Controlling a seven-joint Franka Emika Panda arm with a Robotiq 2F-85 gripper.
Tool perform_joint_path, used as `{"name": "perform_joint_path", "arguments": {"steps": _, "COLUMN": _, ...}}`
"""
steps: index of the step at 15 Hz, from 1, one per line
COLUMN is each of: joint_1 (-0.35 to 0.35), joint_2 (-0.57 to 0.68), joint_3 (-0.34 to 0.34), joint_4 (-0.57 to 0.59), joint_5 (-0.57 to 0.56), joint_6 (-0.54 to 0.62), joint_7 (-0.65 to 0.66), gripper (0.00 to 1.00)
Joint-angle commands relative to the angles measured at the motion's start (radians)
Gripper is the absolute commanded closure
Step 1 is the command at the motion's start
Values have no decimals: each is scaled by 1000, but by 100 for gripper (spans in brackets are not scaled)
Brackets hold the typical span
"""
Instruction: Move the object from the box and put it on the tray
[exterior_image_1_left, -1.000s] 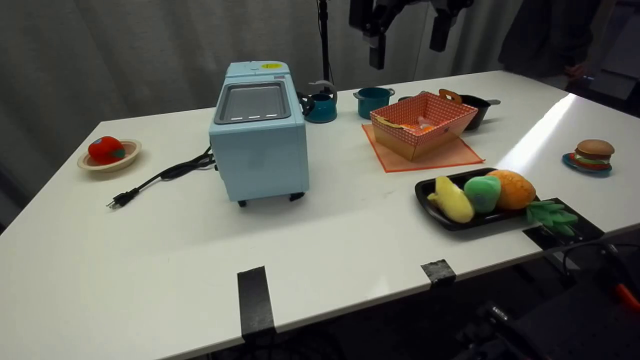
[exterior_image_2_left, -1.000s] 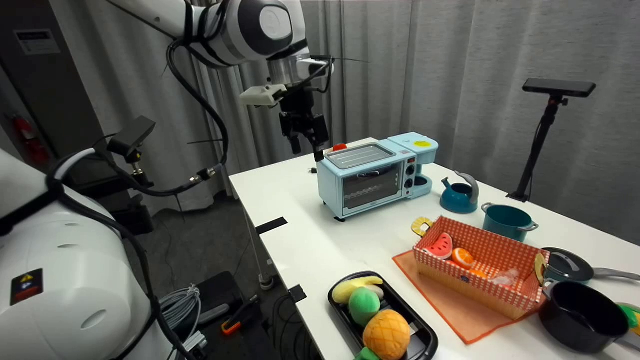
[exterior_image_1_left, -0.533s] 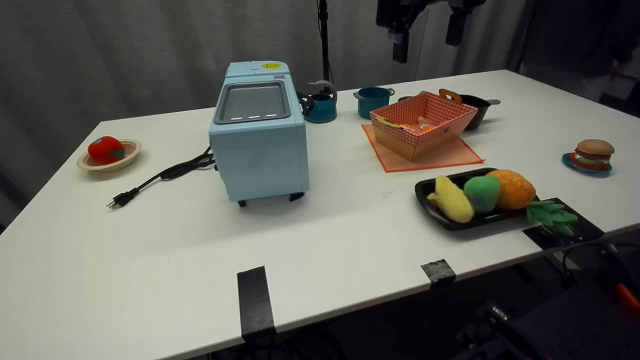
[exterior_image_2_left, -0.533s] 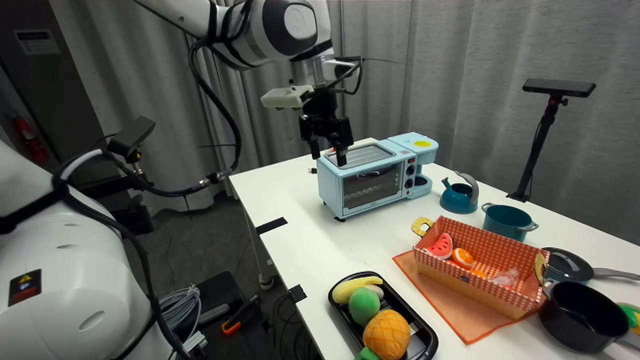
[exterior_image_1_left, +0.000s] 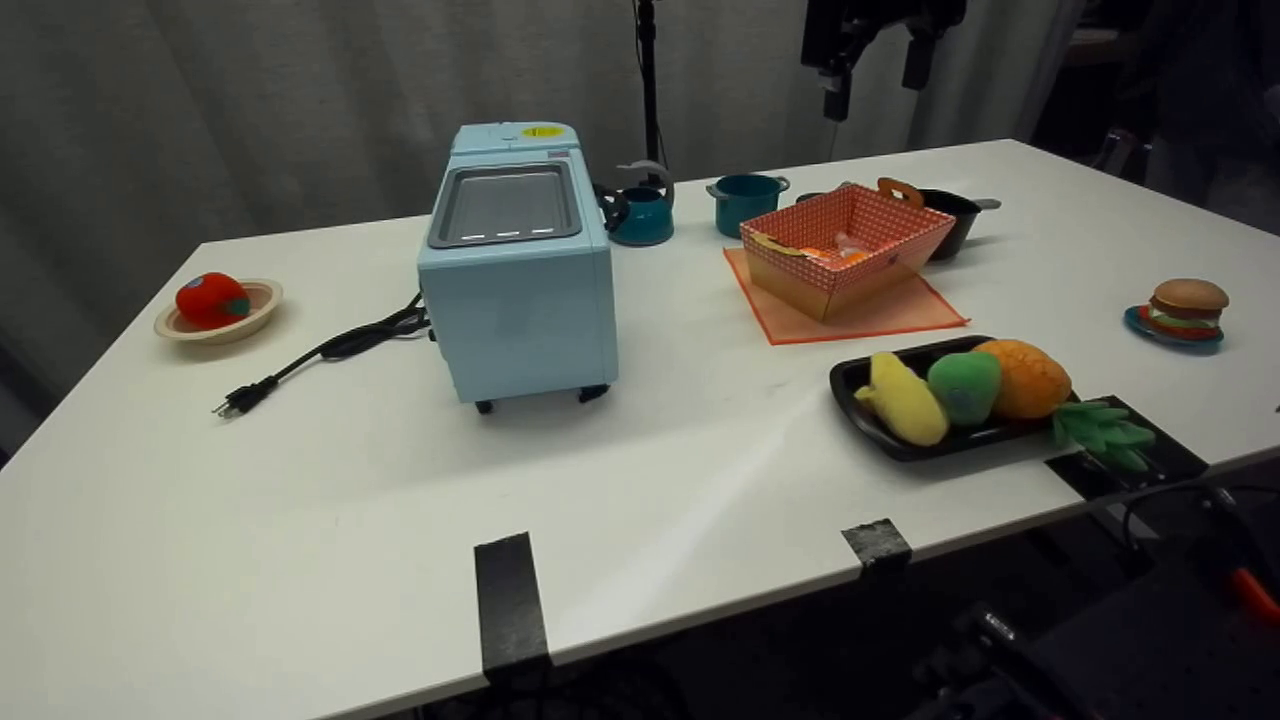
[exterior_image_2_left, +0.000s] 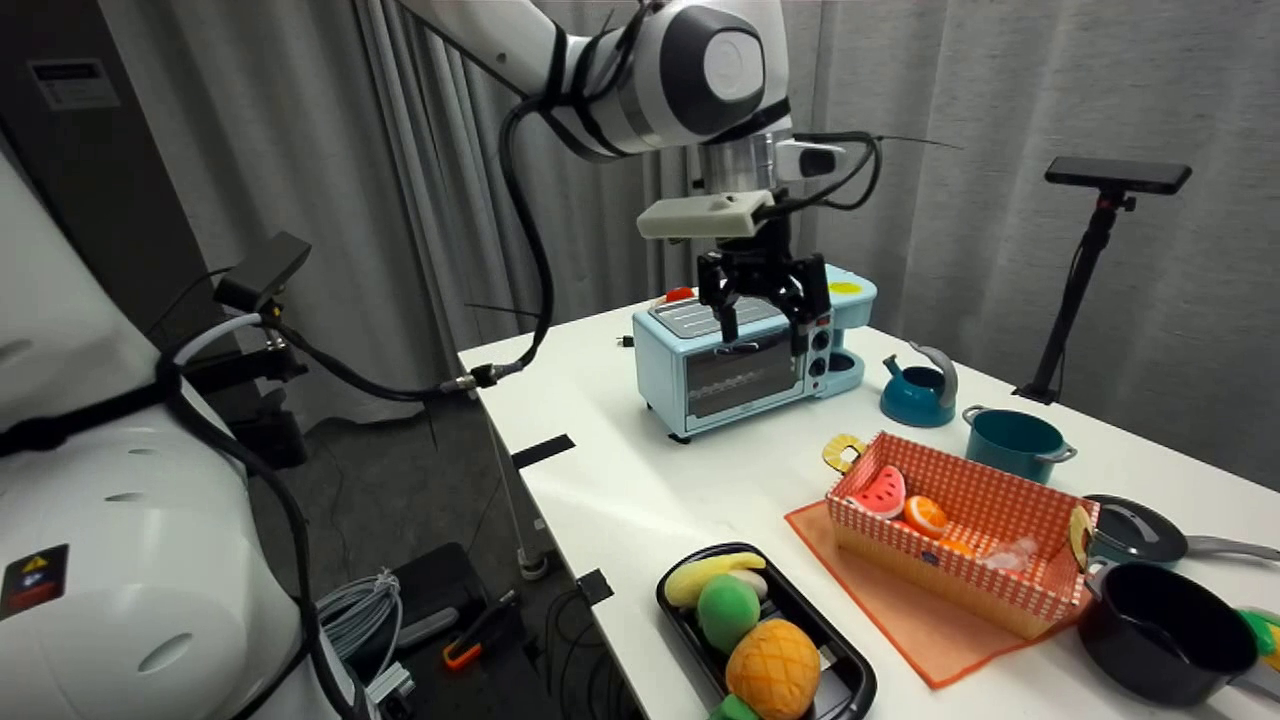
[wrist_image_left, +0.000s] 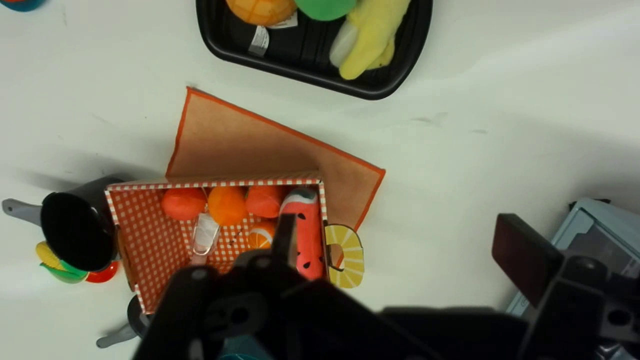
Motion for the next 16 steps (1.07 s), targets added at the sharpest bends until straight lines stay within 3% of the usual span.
{"name": "perform_joint_path", "arguments": {"steps": 1, "joint_1": -18, "joint_2": 157, "joint_3": -35, "joint_4": 140, "joint_5": -15, "joint_6": 42, "joint_7": -71, "gripper": 0}}
{"name": "perform_joint_path", "arguments": {"steps": 7, "joint_1": -45, "joint_2": 394, "joint_3": -76, "joint_4": 340, "joint_5": 25, "joint_6": 112, "joint_7": -160, "gripper": 0}}
{"name": "perform_joint_path", "arguments": {"steps": 16, "joint_1": -121, "joint_2": 704, "joint_3": -65, "joint_4": 626, "joint_5": 149, "joint_6": 101, "joint_7": -213, "gripper": 0}}
